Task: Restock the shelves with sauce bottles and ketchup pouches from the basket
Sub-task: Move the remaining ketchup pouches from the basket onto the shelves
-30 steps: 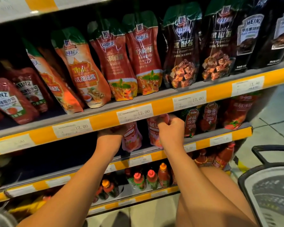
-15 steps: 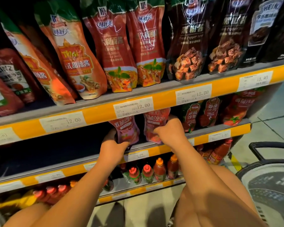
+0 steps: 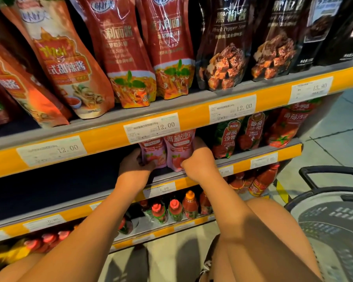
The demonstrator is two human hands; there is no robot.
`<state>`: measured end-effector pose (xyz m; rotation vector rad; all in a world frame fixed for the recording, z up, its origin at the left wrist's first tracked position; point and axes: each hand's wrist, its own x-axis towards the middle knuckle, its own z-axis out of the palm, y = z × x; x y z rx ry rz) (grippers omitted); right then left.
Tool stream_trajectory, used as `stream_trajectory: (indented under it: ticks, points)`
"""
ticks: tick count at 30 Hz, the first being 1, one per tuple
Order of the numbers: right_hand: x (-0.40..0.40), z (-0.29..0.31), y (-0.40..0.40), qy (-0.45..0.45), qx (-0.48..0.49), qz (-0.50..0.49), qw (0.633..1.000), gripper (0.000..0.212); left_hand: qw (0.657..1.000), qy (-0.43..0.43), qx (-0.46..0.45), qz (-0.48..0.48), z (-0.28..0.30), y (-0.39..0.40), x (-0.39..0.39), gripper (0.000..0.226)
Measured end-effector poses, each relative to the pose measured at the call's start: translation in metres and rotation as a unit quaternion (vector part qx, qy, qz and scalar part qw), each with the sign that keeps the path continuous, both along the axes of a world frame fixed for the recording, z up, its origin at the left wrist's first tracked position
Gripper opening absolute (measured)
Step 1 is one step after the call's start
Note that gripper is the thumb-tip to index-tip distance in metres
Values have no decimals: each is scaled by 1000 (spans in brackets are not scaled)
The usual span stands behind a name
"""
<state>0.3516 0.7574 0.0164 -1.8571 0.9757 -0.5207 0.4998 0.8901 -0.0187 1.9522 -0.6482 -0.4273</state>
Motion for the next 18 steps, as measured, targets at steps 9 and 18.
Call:
stream_trajectory:
  ticks: [9,18]
  points:
    - [8,-11,-6,-77,-10,-47,996,45,998,-59,28,-27,0,-20,14,43]
    - [37,-36,-26,-42,-80,-73,993,41,993,-114,19,-25,-4,-33,23,45]
